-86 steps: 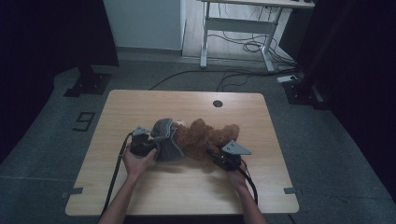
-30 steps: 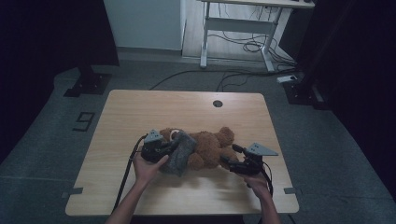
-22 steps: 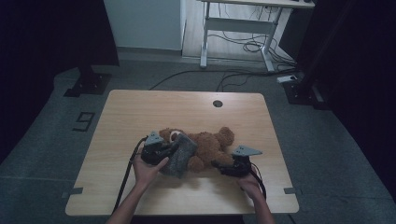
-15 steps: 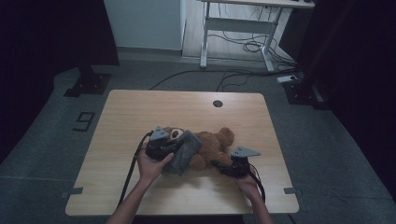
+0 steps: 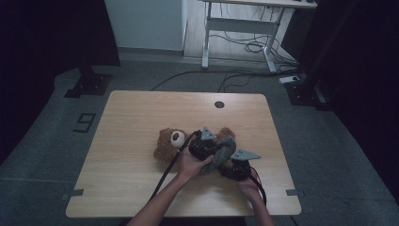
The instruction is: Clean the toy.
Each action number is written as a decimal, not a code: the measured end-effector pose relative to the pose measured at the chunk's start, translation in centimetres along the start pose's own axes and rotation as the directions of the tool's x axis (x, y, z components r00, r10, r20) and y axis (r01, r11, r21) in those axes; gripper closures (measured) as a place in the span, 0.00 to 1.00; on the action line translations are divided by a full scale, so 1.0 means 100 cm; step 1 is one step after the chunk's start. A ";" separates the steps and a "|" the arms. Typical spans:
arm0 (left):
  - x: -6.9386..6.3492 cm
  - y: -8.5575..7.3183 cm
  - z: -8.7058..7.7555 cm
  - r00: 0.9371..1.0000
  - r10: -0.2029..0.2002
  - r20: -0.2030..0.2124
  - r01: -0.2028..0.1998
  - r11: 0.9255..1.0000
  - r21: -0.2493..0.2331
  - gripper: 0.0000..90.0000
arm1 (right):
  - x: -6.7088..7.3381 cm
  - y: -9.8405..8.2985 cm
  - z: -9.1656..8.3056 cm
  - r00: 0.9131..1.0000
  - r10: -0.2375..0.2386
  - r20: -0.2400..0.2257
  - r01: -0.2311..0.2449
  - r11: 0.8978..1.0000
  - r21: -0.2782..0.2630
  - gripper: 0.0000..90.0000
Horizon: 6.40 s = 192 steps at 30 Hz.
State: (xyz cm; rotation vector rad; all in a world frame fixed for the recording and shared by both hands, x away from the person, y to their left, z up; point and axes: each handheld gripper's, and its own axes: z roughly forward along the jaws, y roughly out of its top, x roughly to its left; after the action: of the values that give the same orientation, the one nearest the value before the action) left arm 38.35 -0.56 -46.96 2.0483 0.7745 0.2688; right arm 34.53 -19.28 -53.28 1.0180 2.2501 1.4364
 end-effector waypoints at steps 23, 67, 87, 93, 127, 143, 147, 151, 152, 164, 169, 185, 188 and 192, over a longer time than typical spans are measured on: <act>0.064 -0.048 -0.091 0.980 -0.073 -0.188 0.058 0.995 -0.082 0.93 | 0.000 -0.004 0.008 1.000 0.022 0.005 -0.022 0.999 0.028 0.65; 0.048 -0.026 -0.132 0.987 -0.048 -0.156 0.019 0.983 -0.183 0.93 | -0.014 -0.007 0.015 0.995 0.077 0.071 -0.078 0.997 0.024 0.65; 0.058 -0.047 -0.084 0.981 -0.084 -0.172 0.072 0.994 -0.078 0.92 | -0.015 -0.007 0.012 0.994 0.079 0.071 -0.081 0.996 0.027 0.65; 0.078 -0.071 -0.130 0.954 -0.129 -0.270 0.097 0.987 -0.131 0.92 | -0.014 -0.008 0.013 0.994 0.082 0.073 -0.084 0.996 0.027 0.65; 0.124 -0.159 -0.182 0.900 -0.216 -0.379 0.216 0.975 -0.044 0.91 | -0.017 -0.010 0.015 0.992 0.110 0.066 -0.113 0.993 0.040 0.57; 0.128 -0.200 -0.211 0.897 -0.240 -0.370 0.264 0.964 0.014 0.73 | -0.018 -0.010 0.013 0.991 0.116 0.067 -0.118 0.993 0.031 0.45; 0.119 -0.186 -0.208 0.916 -0.197 -0.348 0.208 0.978 -0.008 0.51 | -0.017 -0.008 0.010 0.990 0.121 0.071 -0.121 0.993 0.007 0.40; 0.113 -0.172 -0.217 0.917 -0.186 -0.352 0.176 0.983 -0.061 0.38 | -0.017 -0.006 0.005 0.990 0.122 0.067 -0.121 0.992 -0.021 0.37; 0.111 -0.169 -0.219 0.917 -0.187 -0.352 0.172 0.982 -0.075 0.38 | -0.017 -0.006 0.004 0.990 0.120 0.067 -0.119 0.993 -0.022 0.37; 0.088 -0.134 -0.192 0.955 -0.190 -0.226 0.172 0.980 -0.100 0.37 | -0.021 0.003 -0.016 0.991 0.113 0.070 -0.107 0.990 -0.088 0.32; 0.076 -0.121 -0.173 0.965 -0.181 -0.188 0.166 0.982 -0.093 0.38 | -0.021 0.004 -0.023 0.990 0.116 0.075 -0.108 0.989 -0.106 0.32; 0.055 -0.145 -0.173 0.958 -0.174 -0.230 0.162 0.984 -0.070 0.41 | -0.015 -0.022 -0.063 0.987 0.139 0.084 -0.129 0.985 -0.114 0.28; 0.055 -0.148 -0.176 0.958 -0.185 -0.220 0.172 0.982 -0.074 0.41 | -0.016 -0.030 -0.069 0.985 0.148 0.090 -0.138 0.984 -0.110 0.28; 0.056 -0.153 -0.182 0.956 -0.206 -0.208 0.192 0.978 -0.088 0.41 | -0.018 -0.034 -0.071 0.982 0.161 0.098 -0.151 0.983 -0.104 0.28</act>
State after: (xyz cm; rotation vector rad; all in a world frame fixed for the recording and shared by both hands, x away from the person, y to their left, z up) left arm 27.80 21.32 -49.63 1.8803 1.0838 0.4024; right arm 30.32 -26.21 -53.21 1.2323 2.0454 1.4990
